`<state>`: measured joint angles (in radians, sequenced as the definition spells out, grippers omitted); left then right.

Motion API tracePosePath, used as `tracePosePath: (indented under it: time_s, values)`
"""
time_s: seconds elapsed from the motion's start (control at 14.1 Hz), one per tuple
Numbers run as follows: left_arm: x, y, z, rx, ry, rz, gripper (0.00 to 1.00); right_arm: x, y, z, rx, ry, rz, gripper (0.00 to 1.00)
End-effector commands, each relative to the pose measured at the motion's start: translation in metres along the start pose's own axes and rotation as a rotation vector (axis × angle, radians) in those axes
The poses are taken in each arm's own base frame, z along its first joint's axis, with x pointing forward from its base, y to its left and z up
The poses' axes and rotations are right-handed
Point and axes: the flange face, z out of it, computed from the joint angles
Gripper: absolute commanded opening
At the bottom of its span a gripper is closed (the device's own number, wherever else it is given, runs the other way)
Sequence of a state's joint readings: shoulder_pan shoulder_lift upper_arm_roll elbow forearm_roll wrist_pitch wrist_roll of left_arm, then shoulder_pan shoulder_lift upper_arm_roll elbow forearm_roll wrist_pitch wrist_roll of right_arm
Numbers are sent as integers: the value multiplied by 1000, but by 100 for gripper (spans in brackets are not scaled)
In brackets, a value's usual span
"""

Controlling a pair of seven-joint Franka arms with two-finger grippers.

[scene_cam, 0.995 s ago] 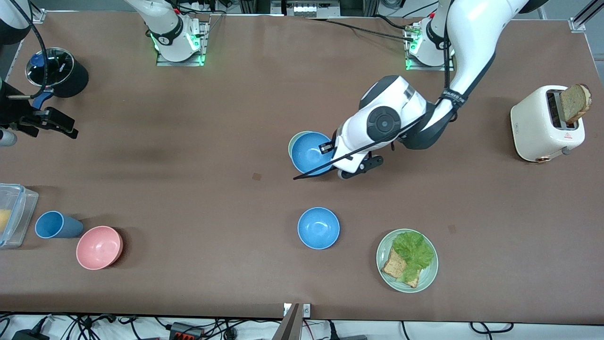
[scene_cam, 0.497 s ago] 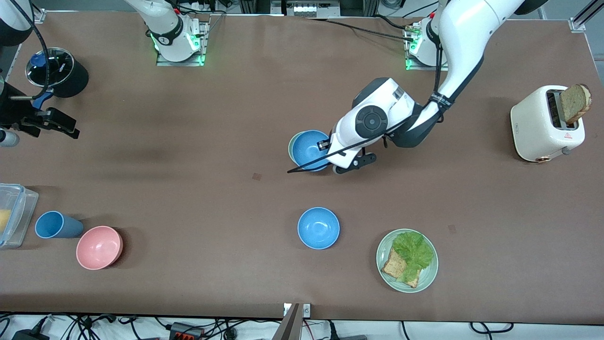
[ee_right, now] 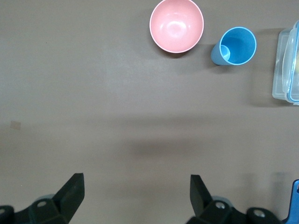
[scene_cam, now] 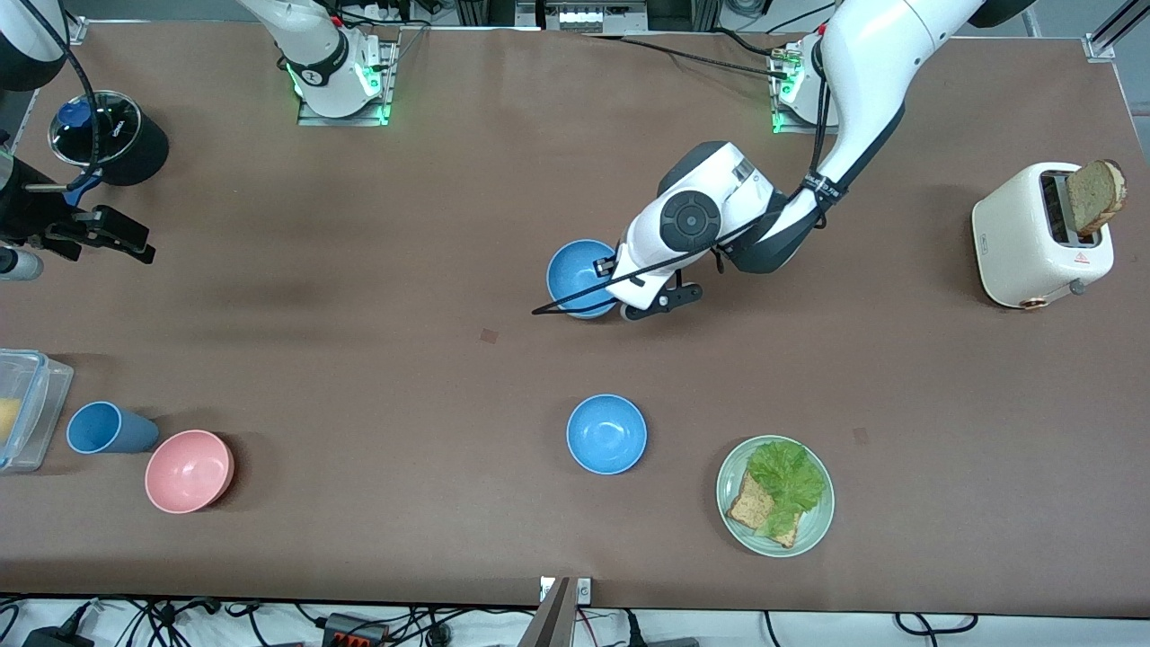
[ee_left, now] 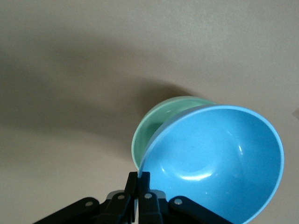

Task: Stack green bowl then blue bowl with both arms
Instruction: 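Open the left gripper to release the blue bowl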

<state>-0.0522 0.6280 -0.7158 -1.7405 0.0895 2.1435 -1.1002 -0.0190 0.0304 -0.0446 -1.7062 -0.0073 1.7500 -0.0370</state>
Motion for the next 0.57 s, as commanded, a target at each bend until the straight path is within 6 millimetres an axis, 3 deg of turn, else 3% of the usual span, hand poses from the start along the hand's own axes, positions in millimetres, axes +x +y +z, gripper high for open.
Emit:
tracePosePath:
  time_s: [0.0, 0.07, 0.14, 0.28, 0.5]
  values:
    - [-4, -4, 8, -5, 30, -4, 14, -8, -3, -2, -10, 0, -12, 100]
    - [3, -6, 2, -6, 32, -15, 26, -8, -3, -2, -10, -1, -12, 100]
    - [11, -11, -5, -8, 34, -29, 32, -8, -3, -2, -10, 0, -12, 100]
    - [20, -19, -26, 2, 39, -37, 36, -8, -3, -1, -10, -1, -12, 100]
    - [24, -18, -84, 6, 49, -49, 37, -7, -3, -1, -10, 0, -12, 100]
